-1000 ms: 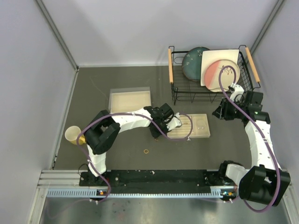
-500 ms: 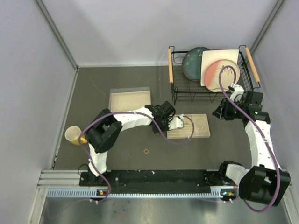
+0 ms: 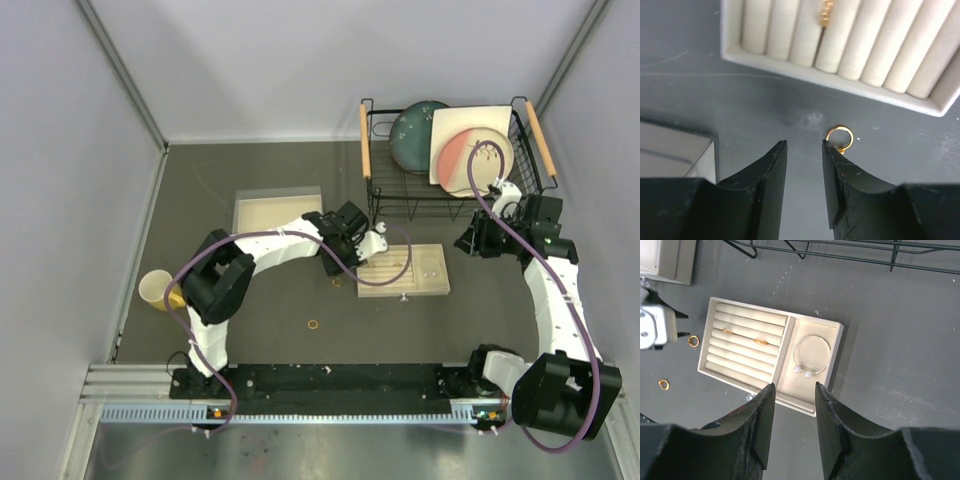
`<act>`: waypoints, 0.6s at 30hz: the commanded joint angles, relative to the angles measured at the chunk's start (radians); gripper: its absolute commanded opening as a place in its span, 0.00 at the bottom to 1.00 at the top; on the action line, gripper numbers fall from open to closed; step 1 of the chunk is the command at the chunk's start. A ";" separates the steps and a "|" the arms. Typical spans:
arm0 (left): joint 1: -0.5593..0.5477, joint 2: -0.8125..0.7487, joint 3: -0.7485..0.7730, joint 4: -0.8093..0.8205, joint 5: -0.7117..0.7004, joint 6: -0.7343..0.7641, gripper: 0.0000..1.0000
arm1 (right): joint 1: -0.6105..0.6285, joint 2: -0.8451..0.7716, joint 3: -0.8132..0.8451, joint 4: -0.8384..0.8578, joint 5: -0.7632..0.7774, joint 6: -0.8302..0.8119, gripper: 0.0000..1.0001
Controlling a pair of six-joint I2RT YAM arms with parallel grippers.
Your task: Organize the mixed jewelry
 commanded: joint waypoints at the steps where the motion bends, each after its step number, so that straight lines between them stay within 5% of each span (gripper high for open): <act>1: 0.045 -0.038 0.082 -0.062 0.032 -0.140 0.40 | -0.012 -0.006 0.004 0.014 -0.006 -0.013 0.38; 18: 0.065 0.056 0.110 -0.167 0.100 -0.431 0.43 | -0.012 -0.004 0.003 0.012 0.003 -0.013 0.38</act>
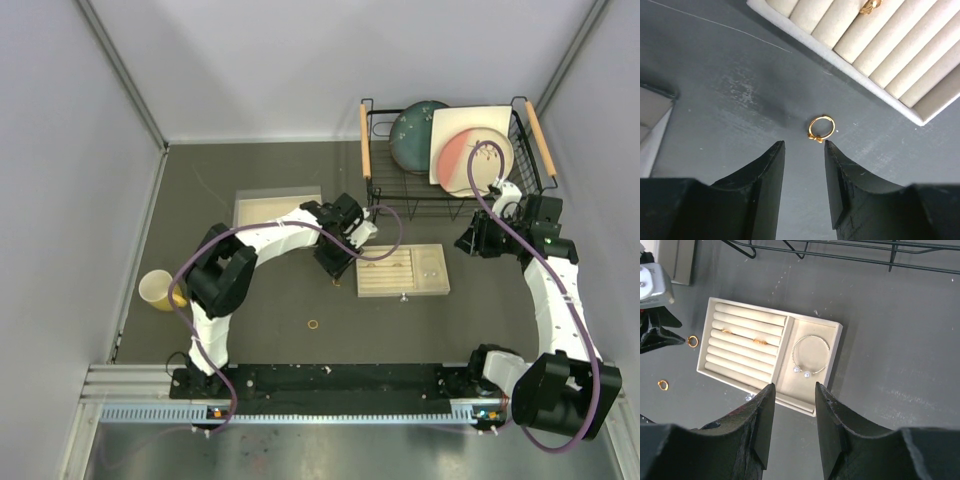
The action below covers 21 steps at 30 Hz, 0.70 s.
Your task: Organize the mixed jewelry
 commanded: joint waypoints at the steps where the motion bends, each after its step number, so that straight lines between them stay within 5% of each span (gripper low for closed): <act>1: 0.003 0.024 0.013 -0.015 0.028 -0.080 0.43 | -0.012 -0.004 0.003 0.011 -0.001 -0.014 0.38; 21: 0.021 0.088 0.070 -0.037 0.081 -0.124 0.45 | -0.012 0.002 0.001 0.013 -0.001 -0.014 0.38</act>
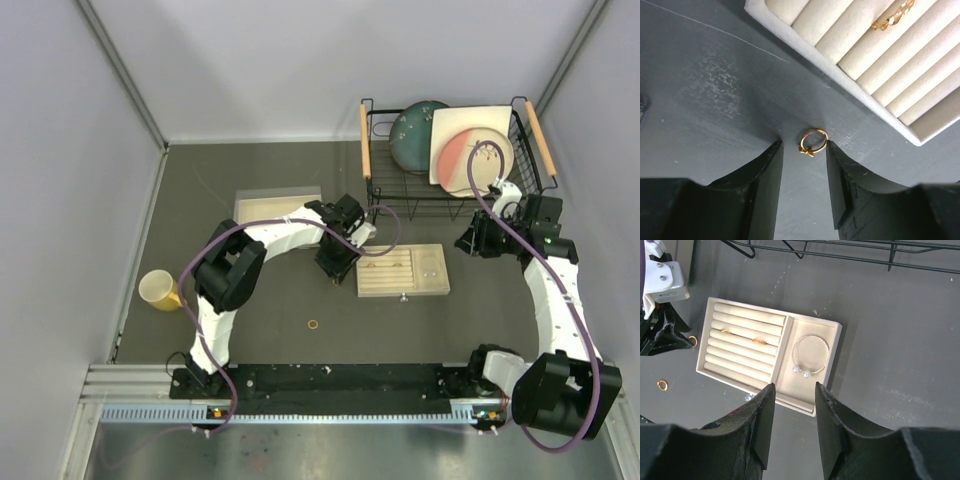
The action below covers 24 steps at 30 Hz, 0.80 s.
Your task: Organize the mixed jewelry
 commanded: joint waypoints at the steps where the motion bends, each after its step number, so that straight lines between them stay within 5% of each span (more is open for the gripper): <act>1: 0.013 0.015 0.041 -0.014 0.033 -0.023 0.45 | -0.014 0.001 0.001 0.013 -0.004 -0.013 0.38; 24: 0.018 0.008 -0.052 0.058 -0.016 -0.026 0.35 | -0.014 0.000 0.001 0.013 -0.005 -0.017 0.38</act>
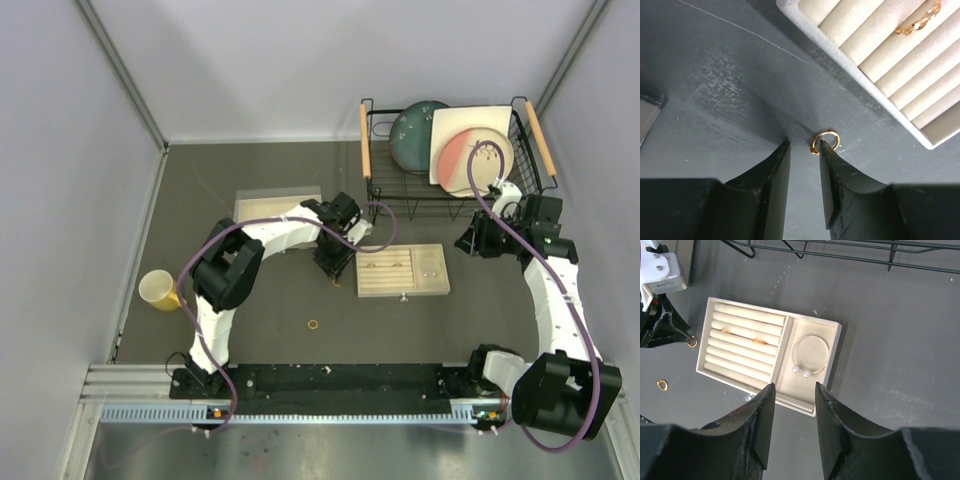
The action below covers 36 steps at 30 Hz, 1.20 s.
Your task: Organize the mixed jewelry
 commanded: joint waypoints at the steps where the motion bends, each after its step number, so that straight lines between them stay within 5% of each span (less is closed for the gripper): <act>1: -0.007 -0.001 -0.052 0.045 -0.028 -0.016 0.35 | -0.012 0.000 0.001 0.013 -0.006 -0.016 0.38; 16: -0.058 0.004 -0.118 0.090 -0.092 -0.011 0.25 | -0.014 -0.001 0.003 0.011 -0.006 -0.016 0.38; 24: -0.066 0.010 -0.137 0.103 -0.098 -0.010 0.00 | -0.012 0.002 0.004 0.011 -0.006 -0.016 0.38; 36: -0.066 -0.180 -0.134 0.137 -0.057 0.042 0.00 | -0.012 0.017 0.041 -0.018 -0.185 -0.022 0.40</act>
